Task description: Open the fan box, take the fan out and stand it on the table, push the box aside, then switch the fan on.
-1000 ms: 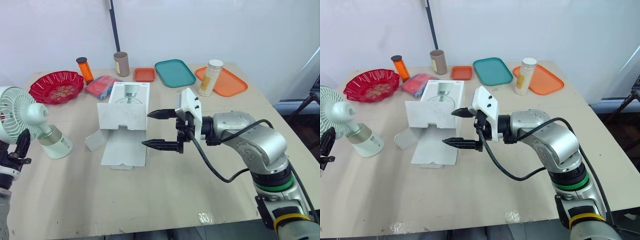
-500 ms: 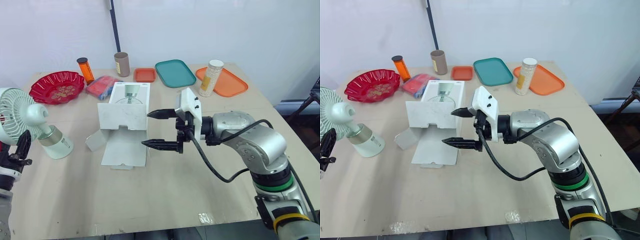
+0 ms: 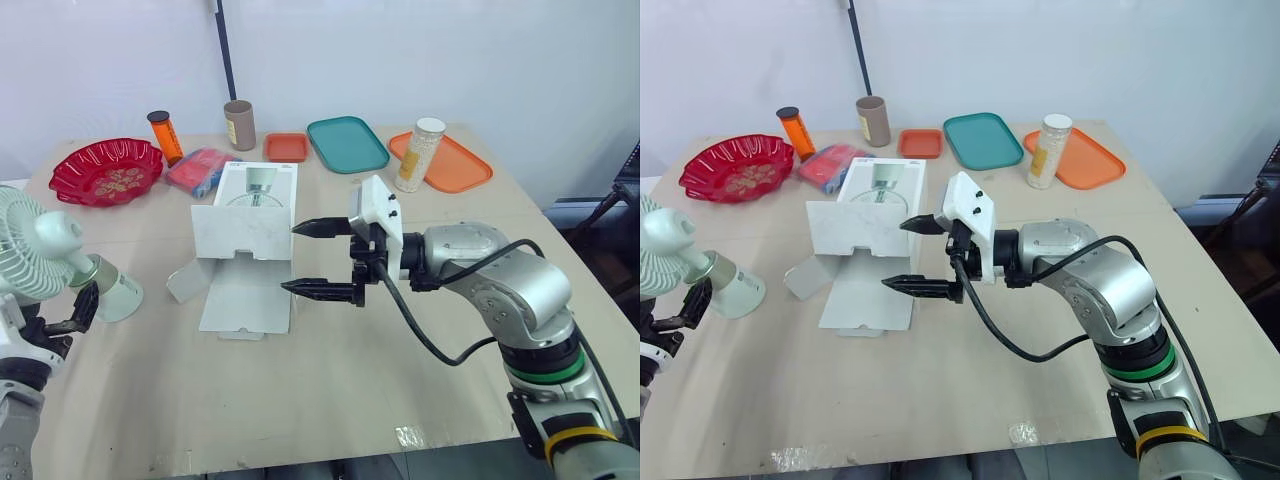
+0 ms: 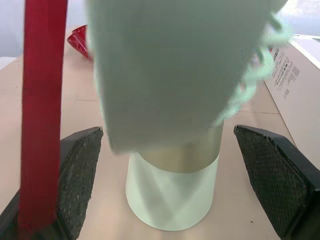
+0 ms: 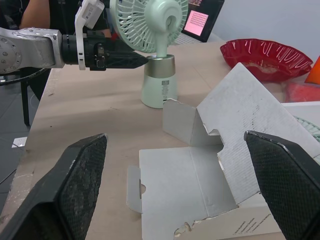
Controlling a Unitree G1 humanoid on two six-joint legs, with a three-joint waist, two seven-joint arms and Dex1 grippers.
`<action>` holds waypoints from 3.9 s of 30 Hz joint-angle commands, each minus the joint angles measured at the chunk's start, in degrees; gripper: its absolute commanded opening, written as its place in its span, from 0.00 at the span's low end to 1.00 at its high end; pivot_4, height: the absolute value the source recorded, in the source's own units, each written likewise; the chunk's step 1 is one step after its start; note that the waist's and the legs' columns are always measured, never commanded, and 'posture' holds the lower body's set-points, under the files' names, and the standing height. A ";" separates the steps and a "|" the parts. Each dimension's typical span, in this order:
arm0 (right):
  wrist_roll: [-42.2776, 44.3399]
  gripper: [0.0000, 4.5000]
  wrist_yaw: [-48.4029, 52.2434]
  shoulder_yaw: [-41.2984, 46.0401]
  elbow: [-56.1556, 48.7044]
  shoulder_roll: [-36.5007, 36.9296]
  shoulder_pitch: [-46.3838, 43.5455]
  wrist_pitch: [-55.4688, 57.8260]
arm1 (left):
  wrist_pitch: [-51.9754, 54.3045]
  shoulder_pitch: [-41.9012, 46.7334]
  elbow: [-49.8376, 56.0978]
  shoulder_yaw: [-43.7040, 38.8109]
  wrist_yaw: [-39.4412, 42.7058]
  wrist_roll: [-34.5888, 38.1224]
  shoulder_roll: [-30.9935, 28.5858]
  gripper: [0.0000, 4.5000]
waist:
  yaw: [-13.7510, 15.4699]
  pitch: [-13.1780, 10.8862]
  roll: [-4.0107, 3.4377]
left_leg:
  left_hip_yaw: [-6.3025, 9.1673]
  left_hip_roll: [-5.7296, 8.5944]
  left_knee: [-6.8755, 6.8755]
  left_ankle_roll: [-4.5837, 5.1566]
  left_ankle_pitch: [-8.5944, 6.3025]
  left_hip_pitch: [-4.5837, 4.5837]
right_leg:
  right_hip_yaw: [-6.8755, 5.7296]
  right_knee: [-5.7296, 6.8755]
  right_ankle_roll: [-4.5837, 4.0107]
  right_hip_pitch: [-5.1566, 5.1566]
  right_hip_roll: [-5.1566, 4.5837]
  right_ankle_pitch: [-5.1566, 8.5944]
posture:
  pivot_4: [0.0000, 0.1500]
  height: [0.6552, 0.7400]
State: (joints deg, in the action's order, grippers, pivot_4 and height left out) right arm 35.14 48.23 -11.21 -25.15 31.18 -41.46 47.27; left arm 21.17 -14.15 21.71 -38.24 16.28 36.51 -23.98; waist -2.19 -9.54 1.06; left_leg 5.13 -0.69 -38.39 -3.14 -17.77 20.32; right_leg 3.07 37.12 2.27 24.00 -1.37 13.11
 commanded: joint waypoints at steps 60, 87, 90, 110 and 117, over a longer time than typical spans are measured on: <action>0.02 1.00 -17.00 -0.81 -10.08 -1.26 9.01 8.41 | 2.62 -24.13 22.30 -10.01 37.64 17.59 -25.35 0.99 | -0.74 -0.19 0.04 | -0.30 -0.09 0.09 0.10 -0.07 0.00 | 0.18 0.01 0.01 0.17 0.08 0.31 | 1.00 1.00; -16.15 1.00 -32.21 -6.15 11.46 -20.19 0.26 11.00 | 7.19 -9.31 19.74 1.77 36.72 14.43 -25.22 0.99 | -1.04 -0.26 -0.06 | -0.33 -0.13 0.19 0.07 -0.10 0.07 | 0.26 0.08 -0.08 0.35 0.15 0.25 | 1.00 1.00; -17.55 1.00 -31.81 -6.72 13.00 -20.69 -0.44 10.39 | 7.19 -9.24 20.46 2.34 36.09 14.19 -24.42 0.99 | -1.04 -0.26 -0.06 | -0.33 -0.13 0.18 0.07 -0.10 0.06 | 0.26 0.08 -0.10 0.35 0.15 0.24 | 1.00 1.00; -26.78 0.46 -33.64 -8.07 20.08 -24.34 -2.44 9.36 | 5.85 -5.93 19.70 7.14 33.76 11.31 -20.99 1.00 | -1.04 -0.25 -0.06 | -0.31 -0.11 0.17 0.07 -0.10 0.07 | 0.24 0.13 -0.10 0.35 0.11 0.21 | 1.00 1.00; -28.04 0.01 -34.89 -6.84 20.27 -25.83 -2.16 10.70 | 5.47 -4.94 19.26 7.74 33.88 10.63 -20.52 1.00 | -1.04 -0.25 -0.06 | -0.31 -0.10 0.17 0.07 -0.10 0.07 | 0.24 0.14 -0.10 0.35 0.11 0.20 | 1.00 1.00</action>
State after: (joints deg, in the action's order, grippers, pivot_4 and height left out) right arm 7.52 13.69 -19.27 -4.08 6.10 -42.65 57.77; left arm 27.79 -19.40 40.95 -30.05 50.13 47.22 -44.56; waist -3.23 -9.79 1.00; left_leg 4.81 -0.80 -38.22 -3.07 -17.87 20.39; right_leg 3.31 37.26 2.17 24.35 -1.26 13.31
